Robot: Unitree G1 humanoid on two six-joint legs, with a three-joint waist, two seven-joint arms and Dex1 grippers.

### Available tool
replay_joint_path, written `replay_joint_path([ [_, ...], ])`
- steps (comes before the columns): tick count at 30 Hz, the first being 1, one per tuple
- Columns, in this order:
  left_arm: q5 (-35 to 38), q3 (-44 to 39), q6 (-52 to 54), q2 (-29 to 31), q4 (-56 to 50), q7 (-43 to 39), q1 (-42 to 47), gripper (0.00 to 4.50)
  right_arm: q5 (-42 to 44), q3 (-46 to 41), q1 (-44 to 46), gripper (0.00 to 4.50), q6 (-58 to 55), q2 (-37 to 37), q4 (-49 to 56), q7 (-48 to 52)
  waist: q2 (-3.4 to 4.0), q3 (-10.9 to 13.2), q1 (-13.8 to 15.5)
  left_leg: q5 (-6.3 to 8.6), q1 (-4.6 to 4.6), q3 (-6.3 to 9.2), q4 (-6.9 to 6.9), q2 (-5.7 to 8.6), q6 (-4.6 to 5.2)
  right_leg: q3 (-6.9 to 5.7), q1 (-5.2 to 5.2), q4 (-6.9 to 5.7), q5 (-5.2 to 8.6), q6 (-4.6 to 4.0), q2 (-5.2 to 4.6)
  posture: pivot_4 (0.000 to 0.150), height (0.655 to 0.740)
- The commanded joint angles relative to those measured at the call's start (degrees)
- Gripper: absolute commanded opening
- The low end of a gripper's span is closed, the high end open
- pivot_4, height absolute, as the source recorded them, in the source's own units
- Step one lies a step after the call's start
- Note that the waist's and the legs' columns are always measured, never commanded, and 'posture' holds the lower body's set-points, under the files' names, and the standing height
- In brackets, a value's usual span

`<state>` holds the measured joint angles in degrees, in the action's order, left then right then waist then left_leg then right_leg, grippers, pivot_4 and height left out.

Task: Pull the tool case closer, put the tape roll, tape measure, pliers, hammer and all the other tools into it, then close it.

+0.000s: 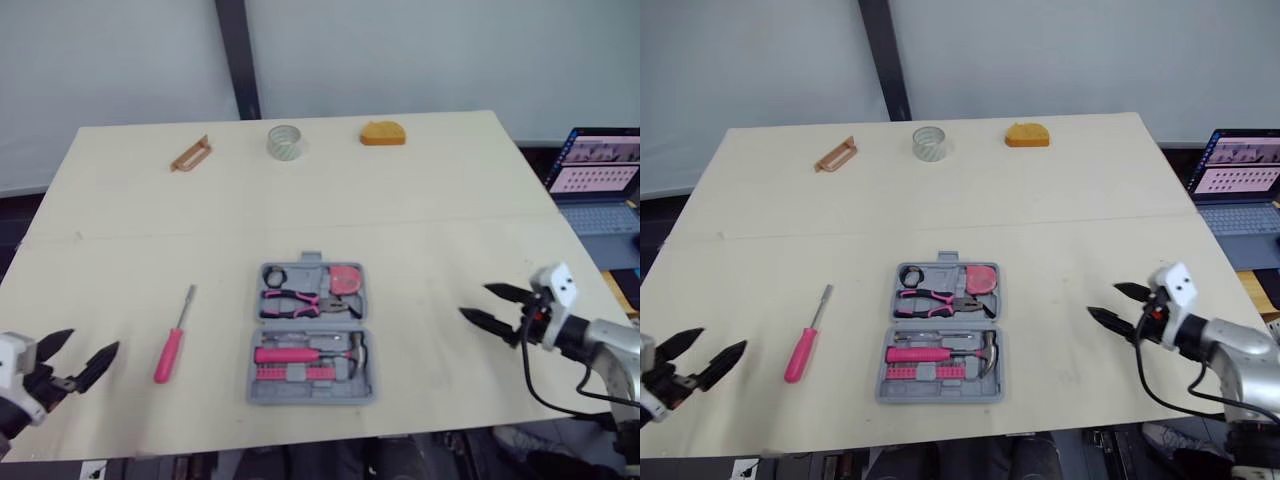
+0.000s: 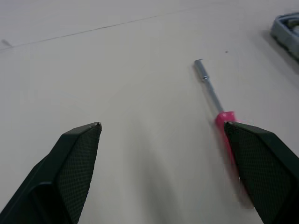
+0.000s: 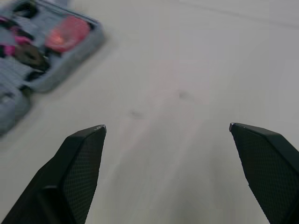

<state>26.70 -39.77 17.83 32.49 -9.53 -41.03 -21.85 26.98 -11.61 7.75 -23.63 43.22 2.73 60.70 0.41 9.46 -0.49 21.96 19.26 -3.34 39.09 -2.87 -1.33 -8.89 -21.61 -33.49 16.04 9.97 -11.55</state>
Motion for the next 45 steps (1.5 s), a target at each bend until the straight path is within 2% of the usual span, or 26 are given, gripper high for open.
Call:
replay_joint_path([
  [1, 0.6, 2.38, 3.65, -1.84, -6.09, 4.51, -0.54, 4.5, 4.69, 4.94, 3.52, 4.47, -5.38, 0.13, 10.86, 2.1, -0.01, 0.0, 0.16, 0.0, 0.01, 0.01, 0.0, 0.0, -0.01, -0.01, 0.0, -0.01, 0.0, 0.0, 0.0, 0.15, 0.74],
  [7, -2.28, 9.68, 10.09, -6.48, -13.4, 14.48, 0.73, 4.5, 5.06, 14.68, 13.84, 4.47, -10.06, -2.6, 17.21, 1.09, -0.16, 0.02, 0.53, 0.03, 0.07, 0.05, 0.08, 0.01, -0.01, -0.03, 0.01, 0.03, -0.01, -0.02, -0.01, 0.15, 0.74],
  [12, -6.02, 13.49, 12.09, -9.32, -12.8, 21.49, 3.02, 4.5, 3.54, 19.24, 19.81, 4.47, -10.48, -4.99, 16.85, 1.0, -0.17, 0.01, 0.48, 0.03, 0.06, 0.07, 0.1, 0.01, -0.01, -0.04, 0.0, -0.02, -0.02, -0.03, 0.0, 0.15, 0.74],
  [26, -11.92, 20.55, 13.79, -10.23, -6.04, 26.26, 8.37, 4.5, 3.82, 20.49, 24.6, 4.47, -12.22, -6.02, 17.7, 0.72, -0.18, 0.01, 0.48, 0.03, 0.08, 0.06, 0.11, 0.01, -0.01, -0.06, -0.01, 0.0, -0.02, -0.03, 0.0, 0.15, 0.74],
  [29, -12.04, 21.27, 14.38, -9.92, -5.13, 25.77, 8.81, 3.63, 3.69, 20.31, 24.72, 4.5, -12.51, -6.04, 17.8, 0.41, -0.16, 0.02, 0.51, 0.03, 0.06, 0.05, 0.1, 0.01, -0.02, -0.06, -0.01, -0.02, -0.02, -0.03, 0.01, 0.15, 0.74],
  [35, -12.53, 21.63, 13.91, -9.92, -4.4, 25.45, 8.9, 0.74, 3.66, 19.92, 24.56, 4.5, -12.45, -5.98, 18.09, 0.2, -0.16, 0.02, 0.52, 0.03, 0.07, 0.05, 0.1, 0.02, -0.02, -0.06, -0.01, -0.01, -0.02, -0.03, 0.0, 0.15, 0.74],
  [36, -12.6, 21.61, 13.81, -9.91, -4.26, 25.4, 8.86, 0.59, 3.89, 19.71, 24.53, 4.5, -12.4, -6.1, 18.15, 0.16, -0.16, 0.02, 0.51, 0.03, 0.06, 0.05, 0.1, 0.02, -0.02, -0.06, -0.01, -0.01, -0.02, -0.03, 0.0, 0.15, 0.74],
  [45, -12.94, 21.76, 13.03, -9.5, -3.21, 24.48, 8.88, 0.61, 5.6, 18.72, 24.43, 4.5, -12.27, -6.06, 18.5, 0.94, -0.14, 0.01, 0.58, 0.03, 0.06, 0.05, 0.1, 0.02, -0.02, -0.06, -0.01, -0.01, -0.02, -0.03, 0.0, 0.15, 0.74],
])
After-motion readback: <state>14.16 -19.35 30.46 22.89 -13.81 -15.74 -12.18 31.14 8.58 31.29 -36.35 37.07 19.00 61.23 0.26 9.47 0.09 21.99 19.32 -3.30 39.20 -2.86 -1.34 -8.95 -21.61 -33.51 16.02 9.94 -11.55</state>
